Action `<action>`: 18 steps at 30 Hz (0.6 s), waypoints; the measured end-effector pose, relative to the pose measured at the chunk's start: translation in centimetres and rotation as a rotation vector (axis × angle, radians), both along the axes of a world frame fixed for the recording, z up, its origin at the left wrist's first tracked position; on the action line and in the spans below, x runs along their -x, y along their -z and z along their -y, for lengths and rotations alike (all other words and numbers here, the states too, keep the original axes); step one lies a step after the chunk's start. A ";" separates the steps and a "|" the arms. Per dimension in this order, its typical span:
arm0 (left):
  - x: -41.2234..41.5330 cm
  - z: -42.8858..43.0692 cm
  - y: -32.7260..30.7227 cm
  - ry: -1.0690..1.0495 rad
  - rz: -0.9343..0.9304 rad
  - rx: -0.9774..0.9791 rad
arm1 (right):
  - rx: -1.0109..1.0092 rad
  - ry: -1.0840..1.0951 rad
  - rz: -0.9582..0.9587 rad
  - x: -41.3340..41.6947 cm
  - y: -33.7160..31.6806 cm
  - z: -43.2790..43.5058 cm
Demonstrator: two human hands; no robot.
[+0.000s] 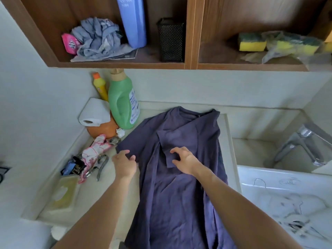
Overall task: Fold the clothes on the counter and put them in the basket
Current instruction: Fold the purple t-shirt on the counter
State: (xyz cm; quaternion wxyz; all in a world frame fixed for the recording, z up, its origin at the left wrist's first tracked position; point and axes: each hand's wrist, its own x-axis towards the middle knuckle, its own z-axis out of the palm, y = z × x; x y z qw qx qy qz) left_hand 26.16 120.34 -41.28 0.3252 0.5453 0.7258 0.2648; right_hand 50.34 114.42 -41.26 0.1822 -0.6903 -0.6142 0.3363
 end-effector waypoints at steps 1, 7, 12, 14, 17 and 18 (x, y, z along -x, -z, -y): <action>1.0 -1.1 0.4 -0.008 -0.031 0.040 | 0.006 0.015 0.031 0.6 -0.1 -0.9; 2.8 -4.3 1.3 -0.012 0.004 0.132 | 0.097 0.122 0.365 4.8 0.6 -4.4; 2.4 -5.9 0.5 0.041 0.103 0.061 | 0.065 0.176 0.401 4.5 1.1 -6.3; 2.1 -6.6 -0.3 0.067 0.123 0.000 | 0.020 0.331 0.183 3.8 0.1 -7.1; 1.9 -8.3 -2.9 0.061 0.207 -0.137 | -0.178 0.784 -0.288 2.2 -2.8 -8.0; 2.0 -9.1 -3.9 0.065 0.212 -0.179 | -0.283 0.912 -0.384 1.8 -4.1 -8.1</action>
